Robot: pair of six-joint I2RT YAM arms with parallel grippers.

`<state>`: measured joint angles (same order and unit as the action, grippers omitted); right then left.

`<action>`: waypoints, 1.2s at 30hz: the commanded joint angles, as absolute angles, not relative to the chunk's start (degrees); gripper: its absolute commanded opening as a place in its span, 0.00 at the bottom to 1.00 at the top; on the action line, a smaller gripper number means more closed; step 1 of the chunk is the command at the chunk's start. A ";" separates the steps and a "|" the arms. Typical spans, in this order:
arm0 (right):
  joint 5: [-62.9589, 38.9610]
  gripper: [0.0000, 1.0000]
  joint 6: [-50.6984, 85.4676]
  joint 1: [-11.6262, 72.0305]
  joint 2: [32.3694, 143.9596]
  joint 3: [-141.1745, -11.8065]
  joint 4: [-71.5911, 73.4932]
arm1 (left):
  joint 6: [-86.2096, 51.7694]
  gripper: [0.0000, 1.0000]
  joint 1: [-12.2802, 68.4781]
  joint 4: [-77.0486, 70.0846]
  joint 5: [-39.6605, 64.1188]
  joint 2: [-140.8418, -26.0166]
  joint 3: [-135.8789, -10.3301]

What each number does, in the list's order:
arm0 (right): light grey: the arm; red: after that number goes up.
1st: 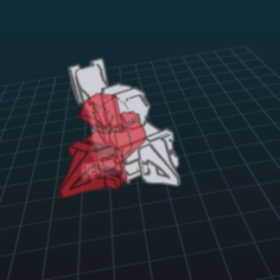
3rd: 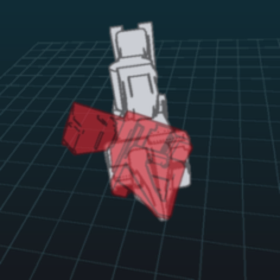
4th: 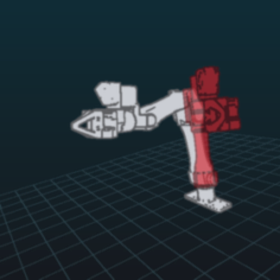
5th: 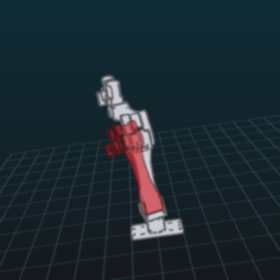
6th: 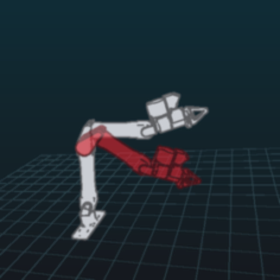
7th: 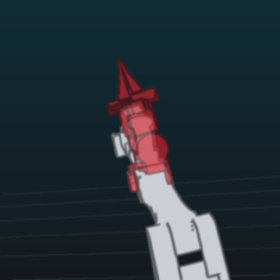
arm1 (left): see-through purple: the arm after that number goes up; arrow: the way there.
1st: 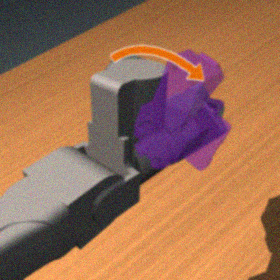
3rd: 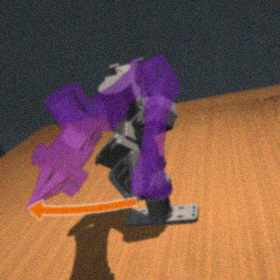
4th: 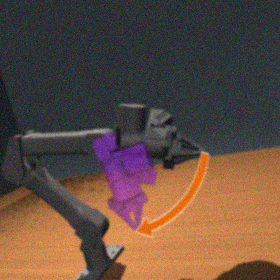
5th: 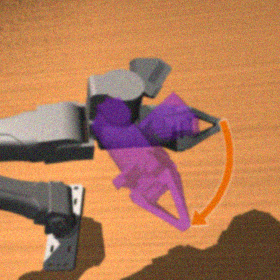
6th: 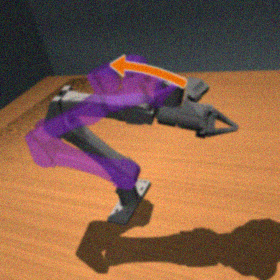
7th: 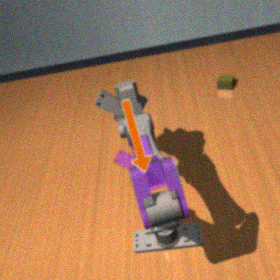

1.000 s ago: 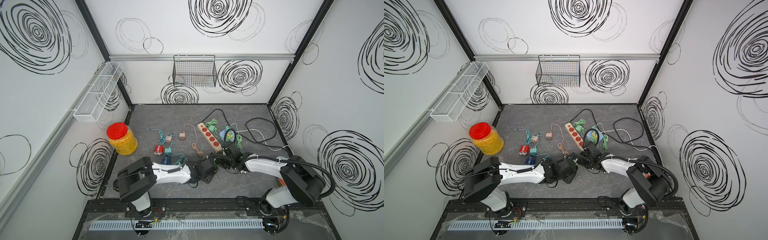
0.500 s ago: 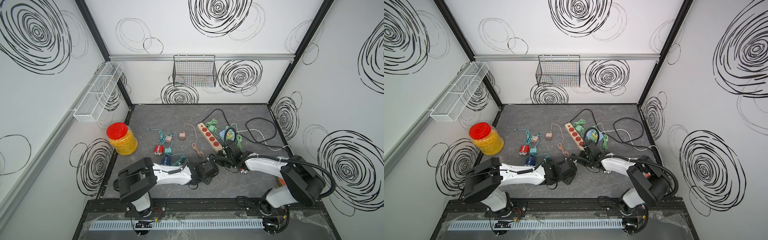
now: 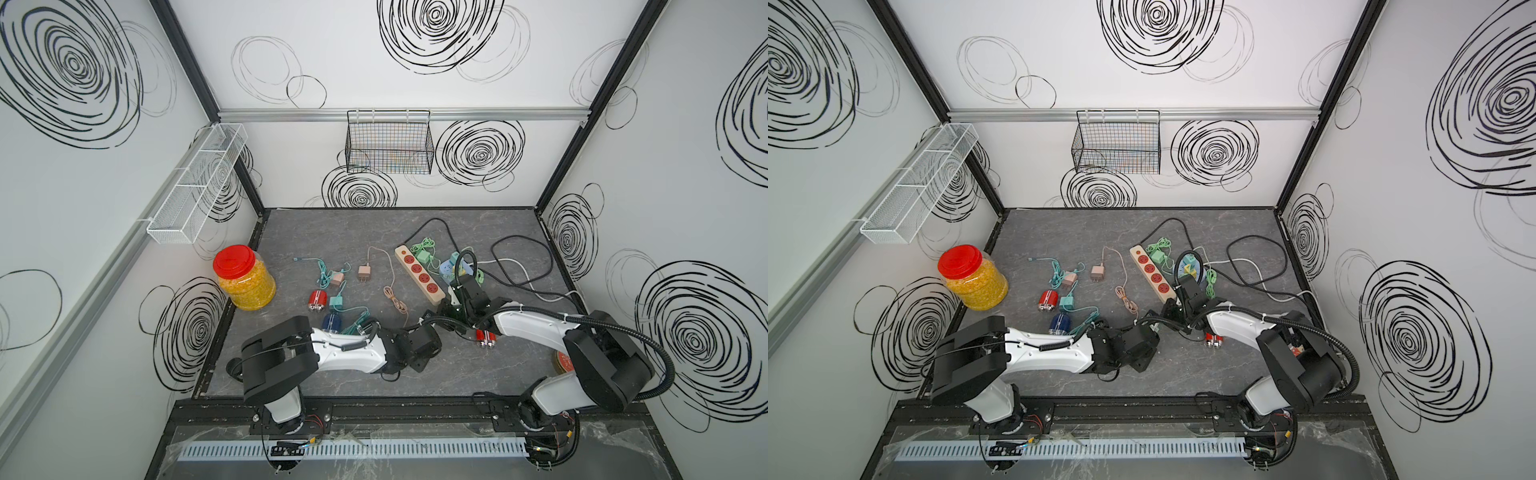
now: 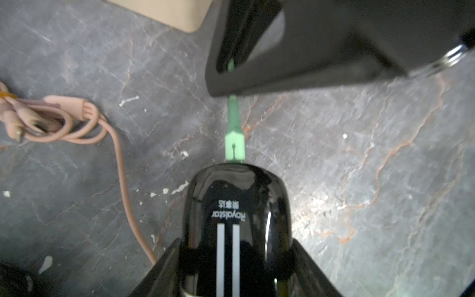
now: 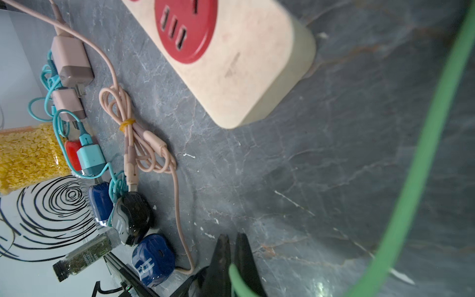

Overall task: Unplug the electric shaver
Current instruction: Remove the charging cable from the electric shaver, then place the electric shaver at the center of the board, then place the charging cable at the center of the board.

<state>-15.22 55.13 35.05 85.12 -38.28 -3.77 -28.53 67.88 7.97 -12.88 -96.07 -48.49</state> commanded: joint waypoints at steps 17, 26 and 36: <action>-7.95 0.00 50.28 37.09 84.04 -42.18 -9.22 | -28.73 0.00 64.43 15.74 -10.31 -91.19 -46.84; -7.47 0.00 52.03 38.90 78.10 -34.71 -10.96 | -27.08 0.05 64.83 17.39 -9.05 -93.90 -49.50; -5.79 0.41 51.94 40.17 71.19 -32.69 -15.66 | -29.08 0.69 65.02 17.50 -10.91 -91.45 -49.39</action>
